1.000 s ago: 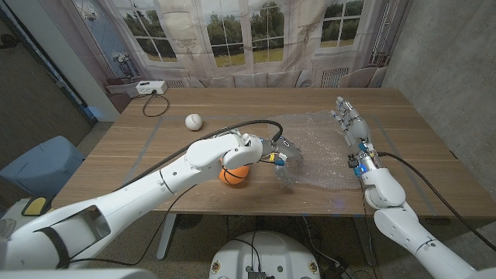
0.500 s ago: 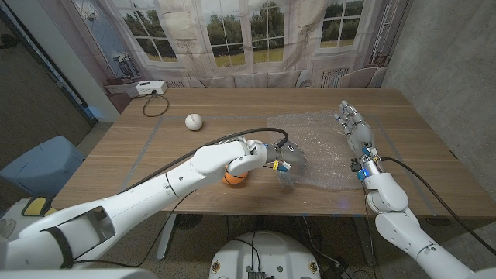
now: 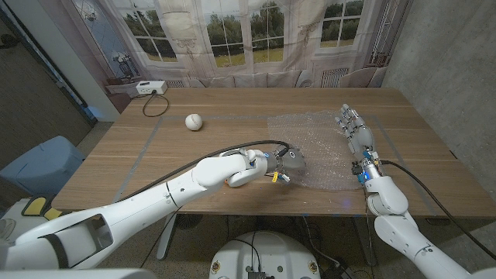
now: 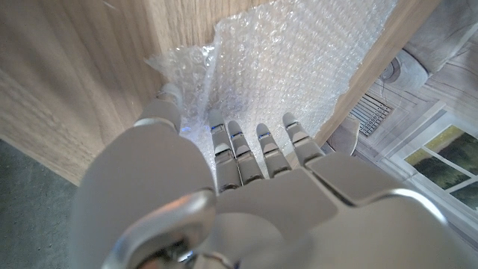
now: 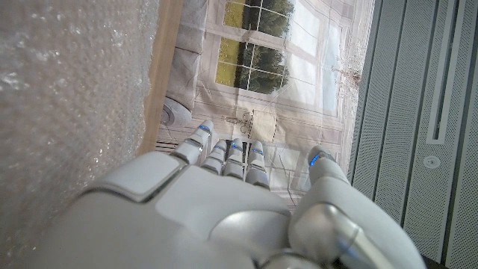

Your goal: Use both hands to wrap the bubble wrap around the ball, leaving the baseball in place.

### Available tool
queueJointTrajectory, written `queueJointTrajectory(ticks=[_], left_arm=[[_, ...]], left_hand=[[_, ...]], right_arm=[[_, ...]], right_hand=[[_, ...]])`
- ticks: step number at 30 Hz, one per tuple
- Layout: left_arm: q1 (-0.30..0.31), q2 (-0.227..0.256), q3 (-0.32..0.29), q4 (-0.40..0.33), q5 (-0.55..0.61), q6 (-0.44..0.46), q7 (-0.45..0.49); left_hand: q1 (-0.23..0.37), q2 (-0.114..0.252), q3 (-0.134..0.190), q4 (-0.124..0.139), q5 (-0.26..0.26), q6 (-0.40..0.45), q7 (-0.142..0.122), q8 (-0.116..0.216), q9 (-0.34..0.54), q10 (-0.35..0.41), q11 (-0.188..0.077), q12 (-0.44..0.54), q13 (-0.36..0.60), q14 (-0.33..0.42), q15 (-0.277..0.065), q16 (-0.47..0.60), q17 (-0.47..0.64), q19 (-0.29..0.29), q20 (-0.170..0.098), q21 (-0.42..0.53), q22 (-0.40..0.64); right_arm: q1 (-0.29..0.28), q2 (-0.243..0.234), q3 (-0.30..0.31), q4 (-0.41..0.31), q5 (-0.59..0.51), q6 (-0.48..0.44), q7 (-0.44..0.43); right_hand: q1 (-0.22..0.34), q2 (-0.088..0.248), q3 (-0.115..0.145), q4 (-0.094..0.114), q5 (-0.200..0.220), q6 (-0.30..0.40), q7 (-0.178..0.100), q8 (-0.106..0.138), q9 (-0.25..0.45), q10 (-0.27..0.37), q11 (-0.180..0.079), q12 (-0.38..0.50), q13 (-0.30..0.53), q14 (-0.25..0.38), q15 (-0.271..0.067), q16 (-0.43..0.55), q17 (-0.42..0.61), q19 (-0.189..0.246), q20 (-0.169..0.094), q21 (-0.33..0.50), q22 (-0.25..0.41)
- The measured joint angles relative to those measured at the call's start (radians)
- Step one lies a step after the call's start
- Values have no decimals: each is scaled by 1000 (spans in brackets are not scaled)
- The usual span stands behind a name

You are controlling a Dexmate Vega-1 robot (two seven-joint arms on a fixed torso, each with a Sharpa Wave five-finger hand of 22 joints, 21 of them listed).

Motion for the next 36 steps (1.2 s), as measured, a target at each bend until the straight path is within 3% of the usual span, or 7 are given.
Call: queueJointTrajectory(ticks=[6, 10, 21, 36], left_arm=[[15, 7, 0, 10, 35, 4, 71], [22, 10, 0, 15, 52, 9, 111], [49, 14, -18, 14, 71, 50, 183], [82, 21, -129, -141, -38, 131, 7]], left_hand=[[67, 53, 27, 6, 0, 166, 15, 63, 5, 98, -3, 18, 4, 67, 0, 0, -3, 42, -16, 17, 1], [80, 67, 28, 5, 0, 250, 23, 102, 15, 133, -4, 21, 6, 98, -2, 0, -2, 57, -25, 26, 6], [94, 80, 45, 13, 5, 260, 24, 121, 25, 136, -8, 15, 10, 105, -3, -1, -2, 73, -30, 30, 6], [96, 83, 49, 17, 5, 251, 19, 135, 26, 123, -9, 6, 15, 95, 0, -10, 0, 69, -34, 30, 5]], right_arm=[[4, 4, -1, 11, 4, 5, 7], [4, 4, -1, 13, 4, 5, 7], [10, -1, -2, 7, 2, -8, 2], [56, -17, -12, -7, -17, -47, 4]], right_hand=[[0, 0, 0, 0, 0, 0, 0, 0, 0, 0, 0, 0, 0, 0, 0, 0, 0, 0, 0, 0, 0], [0, 0, 0, 0, 7, 0, 0, 0, 0, 0, 0, 0, 0, 0, 0, 0, 0, 0, 0, 0, 0], [0, 0, 0, 0, 7, 0, 0, 0, 0, 0, 0, 0, 0, 0, 0, 0, 0, 0, 0, 0, 0], [0, 0, 0, 0, 7, 0, 0, 0, 0, 0, 0, 0, 0, 0, 0, 0, 0, 0, 0, 0, 0]])
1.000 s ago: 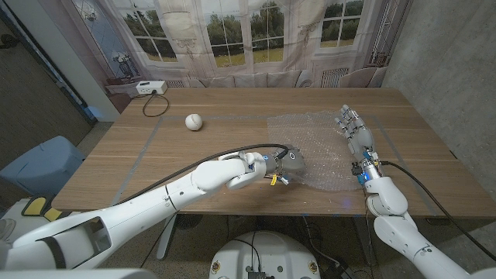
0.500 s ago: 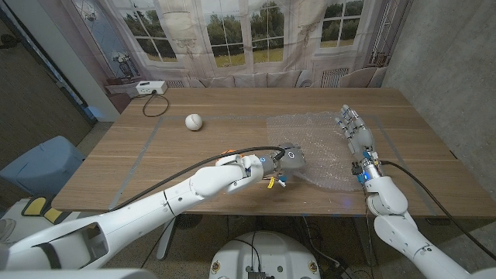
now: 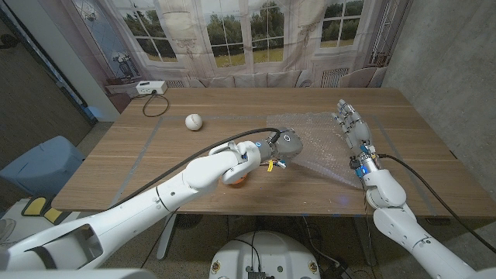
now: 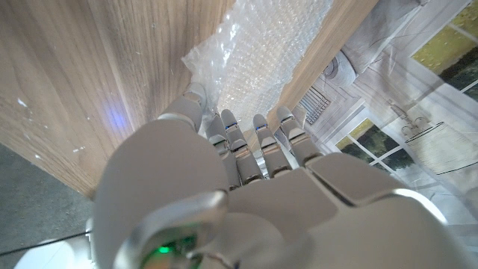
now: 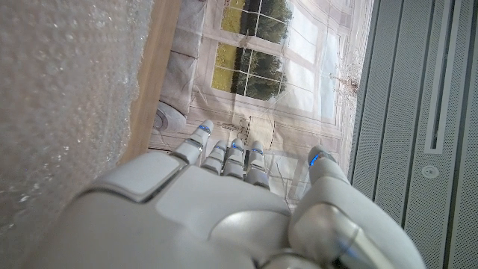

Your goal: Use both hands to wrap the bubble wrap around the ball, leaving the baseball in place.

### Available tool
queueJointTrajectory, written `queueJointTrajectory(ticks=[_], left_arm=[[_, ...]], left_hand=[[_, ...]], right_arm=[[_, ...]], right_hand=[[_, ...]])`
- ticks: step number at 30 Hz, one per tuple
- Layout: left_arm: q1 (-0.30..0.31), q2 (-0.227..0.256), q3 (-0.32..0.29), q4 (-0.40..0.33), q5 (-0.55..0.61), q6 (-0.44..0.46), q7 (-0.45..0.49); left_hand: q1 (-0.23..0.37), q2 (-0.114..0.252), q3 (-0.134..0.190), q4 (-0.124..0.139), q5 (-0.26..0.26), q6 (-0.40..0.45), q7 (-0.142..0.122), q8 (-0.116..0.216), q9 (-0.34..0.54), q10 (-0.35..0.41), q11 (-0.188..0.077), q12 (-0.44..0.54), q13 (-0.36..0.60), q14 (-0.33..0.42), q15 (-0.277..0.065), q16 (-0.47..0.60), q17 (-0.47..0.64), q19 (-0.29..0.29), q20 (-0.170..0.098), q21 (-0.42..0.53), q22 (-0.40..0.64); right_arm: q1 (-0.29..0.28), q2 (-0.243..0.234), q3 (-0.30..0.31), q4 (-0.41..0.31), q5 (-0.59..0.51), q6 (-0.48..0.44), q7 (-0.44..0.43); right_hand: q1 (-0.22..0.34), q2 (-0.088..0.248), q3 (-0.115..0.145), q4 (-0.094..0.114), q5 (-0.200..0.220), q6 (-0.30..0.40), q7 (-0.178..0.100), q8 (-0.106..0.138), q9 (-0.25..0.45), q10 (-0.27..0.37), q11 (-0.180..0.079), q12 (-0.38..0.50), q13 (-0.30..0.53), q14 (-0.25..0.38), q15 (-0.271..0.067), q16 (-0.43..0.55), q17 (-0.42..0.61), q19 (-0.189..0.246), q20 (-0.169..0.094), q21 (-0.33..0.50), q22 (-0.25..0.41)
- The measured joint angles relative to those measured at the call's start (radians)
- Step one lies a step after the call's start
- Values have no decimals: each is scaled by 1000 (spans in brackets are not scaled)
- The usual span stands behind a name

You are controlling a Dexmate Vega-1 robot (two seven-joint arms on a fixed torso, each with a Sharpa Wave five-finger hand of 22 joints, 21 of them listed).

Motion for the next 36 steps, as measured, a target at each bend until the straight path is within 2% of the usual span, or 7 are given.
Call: queueJointTrajectory(ticks=[18, 21, 24, 25, 30, 31, 36], left_arm=[[81, 38, -109, -217, 0, 61, -195], [110, 45, -130, -266, 35, 72, -243], [110, 45, -130, -266, 67, 78, -273], [142, 48, -147, -311, 90, 81, -289], [166, 49, -157, -337, 184, 85, -334], [201, 48, -171, -368, 223, 85, -348], [241, 44, -192, -393, 303, 87, -378]], left_hand=[[0, 0, 3, -3, 0, -7, 0, 12, 0, 4, -4, 0, 0, 0, 0, 1, 0, 0, 0, 0, 0], [0, 0, 3, -3, 0, -6, 0, 18, 0, 12, -4, 0, 0, 0, 0, -6, 0, 0, 0, 0, 0], [0, 0, 7, -7, 0, -2, 3, 18, 0, 13, -5, 0, 5, 0, 0, -6, 0, -5, -5, 0, 0], [0, 0, 7, -7, 0, -2, 3, 18, 0, 13, -5, 0, 5, 0, 0, -6, 0, -5, -5, 0, 0], [0, 0, 7, -7, 7, -2, 3, 18, 0, 15, -8, 0, 5, 0, 0, -6, 0, -6, -6, 0, 0], [0, 0, 7, -7, 7, 1, 4, 18, 0, 17, -9, 0, 5, 0, 0, -6, 0, -9, -9, 0, 0], [-5, -5, 7, -7, 7, 3, 5, 18, 0, 17, -9, 0, 5, 0, 0, -6, 0, -7, -15, 0, 0]], right_arm=[[88, -29, -6, -17, -43, -63, -17], [105, -29, -11, -16, -44, -73, -17], [117, -27, -15, -10, -44, -73, -17], [125, -25, -19, -5, -45, -80, -11], [149, -16, -29, 11, -45, -84, -6], [155, -13, -32, 17, -45, -88, 2], [184, -1, -47, 45, -43, -94, 18]], right_hand=[[0, 0, 0, 0, 0, 5, -5, 0, 0, 4, 4, 0, 0, 0, 0, 0, 0, 0, 0, 0, 0], [0, 0, 0, 0, 0, 5, -5, 0, 0, 4, 4, 0, 0, 0, 0, 0, 0, 0, 0, 0, 0], [0, 0, 0, 0, 0, 5, -5, 0, 0, 4, 4, 0, 0, 0, 0, 0, 0, 0, 0, 0, 0], [0, 0, 0, 0, 0, 5, -5, 0, 0, 4, 4, 0, 0, 0, 0, 0, 0, 0, 0, 0, 0], [0, 0, 0, 0, 0, 5, -5, 0, 0, 4, 4, 0, 0, 0, 0, 0, 0, 0, 0, 0, 0], [0, 0, 0, 0, 0, 5, -5, 0, 0, 4, 4, 0, 0, 0, 0, 0, 0, 0, 0, 0, 0], [0, 0, 0, 0, 0, 5, -5, 0, 0, 9, -2, 0, 0, 0, 0, 0, 0, 0, 0, 0, 0]])
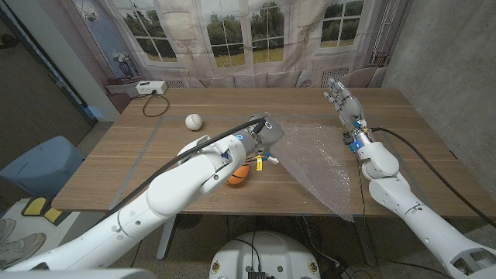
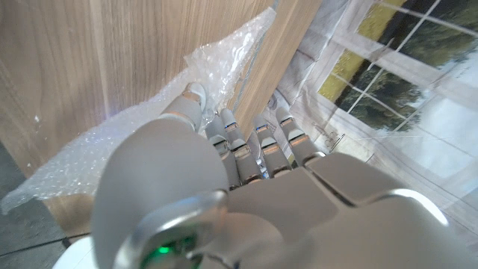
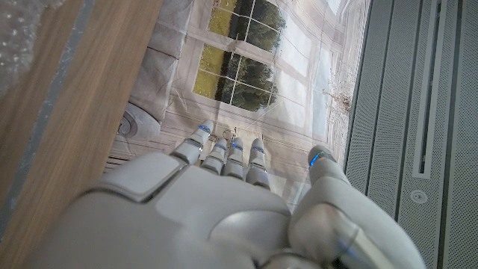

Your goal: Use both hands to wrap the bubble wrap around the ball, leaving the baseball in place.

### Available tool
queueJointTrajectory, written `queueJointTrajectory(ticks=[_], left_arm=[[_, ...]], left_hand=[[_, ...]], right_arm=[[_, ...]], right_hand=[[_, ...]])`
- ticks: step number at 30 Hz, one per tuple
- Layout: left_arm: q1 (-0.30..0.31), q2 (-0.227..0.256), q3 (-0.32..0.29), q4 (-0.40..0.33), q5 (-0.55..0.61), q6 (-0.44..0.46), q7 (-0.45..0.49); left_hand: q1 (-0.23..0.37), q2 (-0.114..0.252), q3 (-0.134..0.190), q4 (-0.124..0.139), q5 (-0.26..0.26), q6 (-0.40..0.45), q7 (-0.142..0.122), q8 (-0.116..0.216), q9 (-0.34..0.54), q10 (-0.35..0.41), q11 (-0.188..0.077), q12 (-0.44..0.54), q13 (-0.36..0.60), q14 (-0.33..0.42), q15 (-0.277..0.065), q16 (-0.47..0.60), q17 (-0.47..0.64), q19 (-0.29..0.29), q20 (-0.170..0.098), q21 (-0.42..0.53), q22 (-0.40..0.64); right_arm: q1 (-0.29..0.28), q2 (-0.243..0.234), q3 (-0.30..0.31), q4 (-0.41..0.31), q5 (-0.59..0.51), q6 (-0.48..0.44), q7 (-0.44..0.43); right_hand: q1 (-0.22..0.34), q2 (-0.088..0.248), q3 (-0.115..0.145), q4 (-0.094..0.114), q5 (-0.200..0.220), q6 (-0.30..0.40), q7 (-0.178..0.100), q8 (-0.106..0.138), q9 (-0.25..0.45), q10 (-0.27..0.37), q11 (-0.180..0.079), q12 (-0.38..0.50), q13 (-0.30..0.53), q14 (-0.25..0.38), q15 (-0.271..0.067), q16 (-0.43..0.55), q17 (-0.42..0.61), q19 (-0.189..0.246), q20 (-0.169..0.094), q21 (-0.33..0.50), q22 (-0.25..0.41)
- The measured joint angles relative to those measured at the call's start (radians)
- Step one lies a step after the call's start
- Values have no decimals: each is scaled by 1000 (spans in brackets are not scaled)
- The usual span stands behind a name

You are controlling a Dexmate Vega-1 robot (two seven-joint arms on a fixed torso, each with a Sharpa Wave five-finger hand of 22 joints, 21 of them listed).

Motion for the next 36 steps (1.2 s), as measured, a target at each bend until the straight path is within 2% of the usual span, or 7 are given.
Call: queueJointTrajectory(ticks=[13, 34, 36], left_arm=[[108, -28, -67, -40, 153, 11, -50], [244, -59, -99, -80, 413, 21, -88], [255, -64, -103, -85, 428, 21, -96]], left_hand=[[-1, -1, 4, -4, 0, 5, 1, 2, 0, 7, 0, -8, 0, 0, 0, 0, 0, 2, -2, 0, 0], [-5, -16, 9, 0, 0, 18, 0, 4, 0, 18, -7, -9, 0, 0, 0, 0, 0, -4, -7, 0, 0], [-24, -34, 5, 4, 0, 25, -4, 5, 0, 20, -9, -20, -2, 0, 0, 0, 0, -5, -8, 0, 0]], right_arm=[[61, 19, -30, 45, 0, -25, 22], [156, 53, -70, 121, -7, -54, 59], [163, 56, -74, 126, -8, -58, 59]], right_hand=[[0, 0, 0, 0, 0, 0, 0, 0, 0, 0, 0, 0, 0, 0, 0, 0, 0, 0, 0, 0, 0], [-3, 3, 0, 0, 0, 0, 0, 0, 0, 0, 0, 0, 0, 6, 5, 0, 0, 0, 0, 0, 0], [-3, 3, 0, 0, 0, 0, 0, 0, 0, 0, 0, 0, 0, 9, 2, 0, 0, 0, 0, 0, 0]])
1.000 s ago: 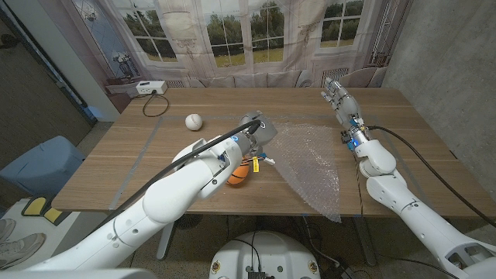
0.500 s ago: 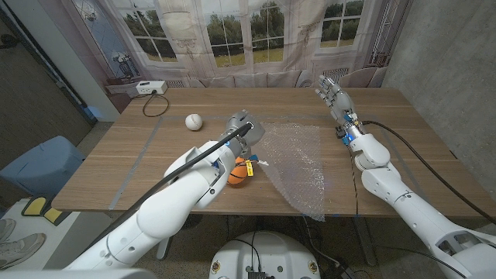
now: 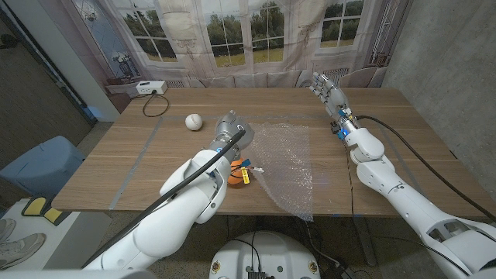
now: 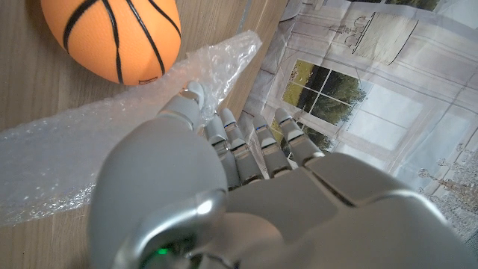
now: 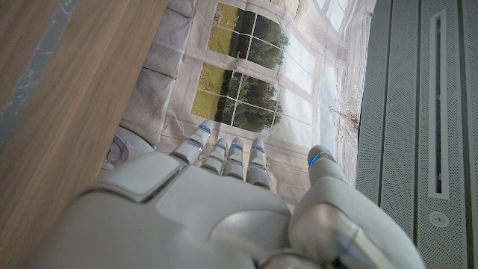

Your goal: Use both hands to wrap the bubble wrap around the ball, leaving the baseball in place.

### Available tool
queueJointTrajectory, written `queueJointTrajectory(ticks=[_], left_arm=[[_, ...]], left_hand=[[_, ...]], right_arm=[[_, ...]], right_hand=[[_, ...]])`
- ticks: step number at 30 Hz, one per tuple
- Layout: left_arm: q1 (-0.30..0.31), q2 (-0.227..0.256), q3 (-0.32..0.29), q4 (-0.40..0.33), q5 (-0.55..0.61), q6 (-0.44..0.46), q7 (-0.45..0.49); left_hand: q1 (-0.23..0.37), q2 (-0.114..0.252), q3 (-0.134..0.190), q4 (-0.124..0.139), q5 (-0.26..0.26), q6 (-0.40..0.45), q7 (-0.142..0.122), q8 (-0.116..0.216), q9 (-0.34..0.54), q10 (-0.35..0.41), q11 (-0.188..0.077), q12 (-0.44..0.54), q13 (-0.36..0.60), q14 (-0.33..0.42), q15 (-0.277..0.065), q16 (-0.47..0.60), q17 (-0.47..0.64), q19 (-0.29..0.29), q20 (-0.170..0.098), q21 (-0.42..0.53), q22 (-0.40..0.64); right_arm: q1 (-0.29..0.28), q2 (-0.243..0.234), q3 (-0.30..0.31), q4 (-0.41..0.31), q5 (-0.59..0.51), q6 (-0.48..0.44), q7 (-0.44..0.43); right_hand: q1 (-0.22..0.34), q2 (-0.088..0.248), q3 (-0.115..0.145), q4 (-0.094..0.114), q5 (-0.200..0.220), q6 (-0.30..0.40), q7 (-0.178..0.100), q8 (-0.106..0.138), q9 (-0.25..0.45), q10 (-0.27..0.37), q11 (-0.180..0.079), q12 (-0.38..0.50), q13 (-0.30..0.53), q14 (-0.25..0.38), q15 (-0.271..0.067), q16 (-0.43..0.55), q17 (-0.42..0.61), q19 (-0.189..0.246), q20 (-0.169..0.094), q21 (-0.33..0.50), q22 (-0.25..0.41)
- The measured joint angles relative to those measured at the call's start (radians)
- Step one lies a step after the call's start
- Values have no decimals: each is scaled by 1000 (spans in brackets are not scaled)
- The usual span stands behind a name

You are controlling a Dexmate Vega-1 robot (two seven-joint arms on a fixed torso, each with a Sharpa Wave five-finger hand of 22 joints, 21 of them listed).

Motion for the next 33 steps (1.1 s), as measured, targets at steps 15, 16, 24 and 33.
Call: queueJointTrajectory(ticks=[15, 16, 24, 33], left_arm=[[26, -84, -24, -59, 97, -34, -204], [27, -93, -28, -66, 101, -36, -222], [32, -113, -42, -85, 87, -33, -294], [71, -185, -140, -188, -55, -10, -285]], left_hand=[[-307, -119, -146, 107, -18, -207, -8, -66, -1, -111, 42, -50, -13, -61, 0, -5, 7, -55, 21, -17, -3], [-325, -126, -155, 113, -12, -222, -7, -75, -5, -115, 46, -50, -15, -61, 0, -5, 7, -56, 23, -23, -3], [-420, -160, -204, 149, 12, -373, -24, -167, -28, -140, 71, -50, -19, -61, 0, -5, 7, -58, 56, -29, -3], [-463, -160, -230, 166, 24, -544, -50, -268, -41, -157, 91, -42, -20, -61, 0, -1, 8, -62, 74, -34, -3]], right_arm=[[13, 17, -10, -5, -12, -26, -36], [13, 18, -10, -6, -13, -29, -39], [16, 23, -15, -21, -14, -36, -46], [16, 24, -16, -38, -15, -63, -70]], right_hand=[[-11, 11, 0, 0, 0, -14, -14, -4, 0, 0, 0, 0, 0, 0, 0, 0, 2, 4, 4, 0, 0], [-13, 13, -3, 3, 0, -16, -16, -4, 0, 0, 0, 0, 0, 0, 0, 0, 2, 4, 4, 0, 0], [-21, 10, -6, 6, 0, -18, -18, -4, 0, 0, 0, -4, 0, 0, 0, 0, 2, 7, 7, 0, 0], [-36, 14, -4, 13, 0, -18, -18, -4, 0, 0, 0, -4, 0, 0, 0, 0, 7, 7, 7, 0, 0]])
